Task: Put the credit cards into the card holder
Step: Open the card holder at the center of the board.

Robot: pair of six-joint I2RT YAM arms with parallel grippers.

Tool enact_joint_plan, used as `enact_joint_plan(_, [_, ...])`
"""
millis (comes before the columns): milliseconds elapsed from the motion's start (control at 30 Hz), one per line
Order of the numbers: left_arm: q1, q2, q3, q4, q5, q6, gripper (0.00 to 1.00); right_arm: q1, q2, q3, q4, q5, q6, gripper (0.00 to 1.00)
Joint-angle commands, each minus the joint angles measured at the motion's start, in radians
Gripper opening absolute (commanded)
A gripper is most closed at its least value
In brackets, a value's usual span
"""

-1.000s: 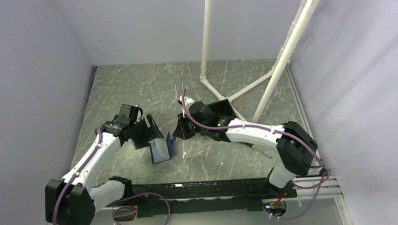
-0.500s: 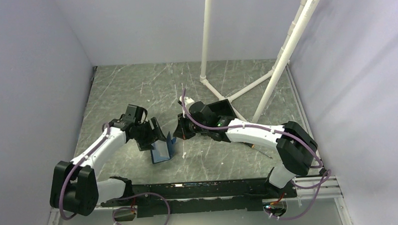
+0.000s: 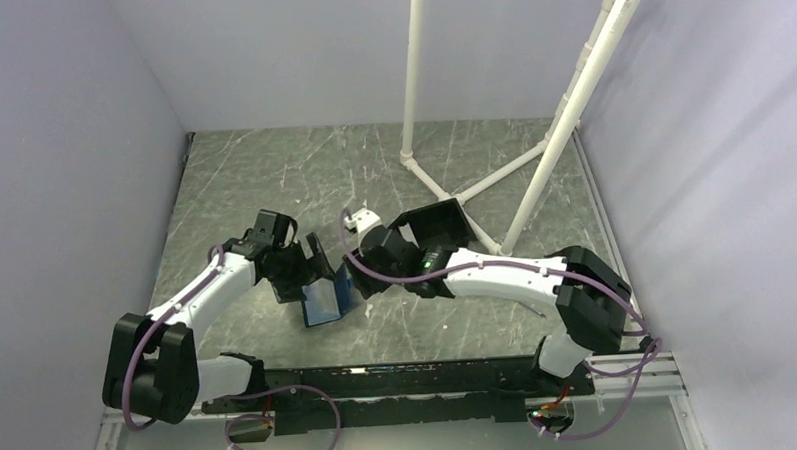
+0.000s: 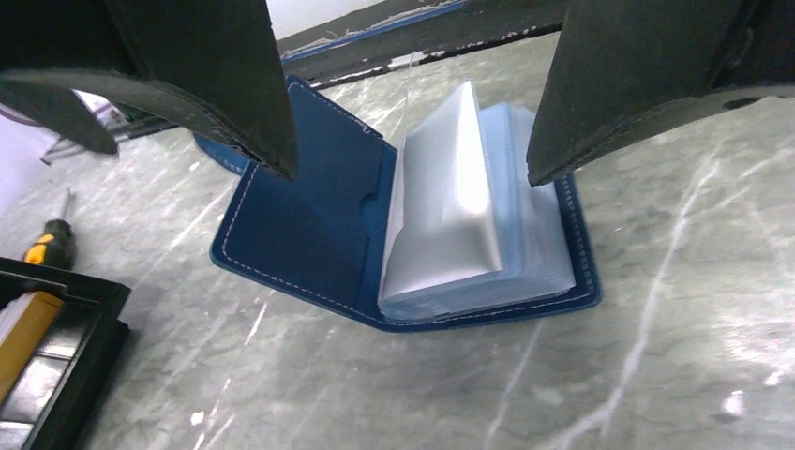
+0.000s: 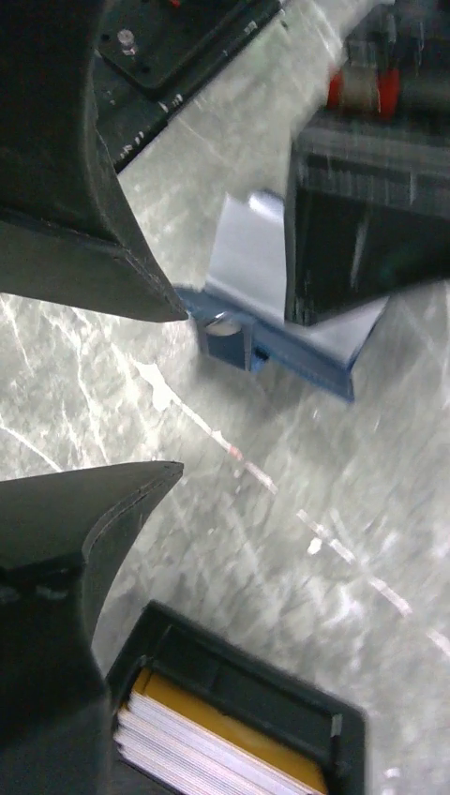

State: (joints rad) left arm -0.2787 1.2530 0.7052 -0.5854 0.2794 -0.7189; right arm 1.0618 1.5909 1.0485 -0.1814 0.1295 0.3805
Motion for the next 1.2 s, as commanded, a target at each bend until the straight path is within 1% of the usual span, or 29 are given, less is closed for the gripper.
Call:
enact_joint_plan(0, [-0.001,-0.061,0.068,-0.075,-0.140,-0.026,0.99,0.101,-0.034,0.141,-0.045,0.150,-0.087,0.62])
enact_joint_plan(100, [0.034,-0.065,0.148,-0.181,-0.233,-0.028,0.99,0.193,-0.012,0.167,-0.003,0.198,-0.090,0.72])
enact_joint_plan(167, [0.083,-0.047,0.210,-0.248,-0.248,-0.016,0.99,0.230,0.034,0.231,-0.025,0.221,-0.083,0.76])
enact_joint_plan(233, [0.155,-0.027,0.255,-0.287,-0.216,0.019,0.99,0.250,0.103,0.319,-0.074,0.213,-0.076,0.78])
enact_joint_plan(300, [0.222,-0.014,0.276,-0.301,-0.171,0.049,0.99,0.276,0.162,0.379,-0.075,0.212,-0.089,0.79])
enact_joint_plan(367, [0.271,-0.010,0.272,-0.295,-0.120,0.065,0.99,0.285,0.230,0.421,-0.058,0.160,-0.101,0.79])
enact_joint_plan(400, [0.305,-0.009,0.264,-0.294,-0.100,0.071,0.99,0.285,0.266,0.447,-0.062,0.145,-0.094,0.79])
enact_joint_plan(467, [0.347,-0.009,0.249,-0.288,-0.070,0.073,0.99,0.285,0.334,0.494,-0.081,0.141,-0.087,0.76])
enact_joint_plan(533, [0.362,-0.006,0.232,-0.276,-0.040,0.074,0.99,0.285,0.375,0.505,-0.074,0.139,-0.094,0.67])
enact_joint_plan(567, [0.363,-0.003,0.223,-0.270,-0.026,0.076,0.99,0.285,0.380,0.493,-0.058,0.135,-0.096,0.65])
enact_joint_plan(633, [0.363,0.009,0.213,-0.269,-0.006,0.080,0.99,0.283,0.388,0.476,-0.042,0.136,-0.101,0.65])
enact_joint_plan(867, [0.363,0.033,0.160,-0.237,0.029,0.078,0.99,0.267,0.437,0.458,-0.059,0.218,-0.103,0.67])
enact_joint_plan(1167, [0.363,0.055,0.146,-0.218,0.041,0.074,0.99,0.248,0.482,0.434,-0.052,0.236,-0.098,0.67])
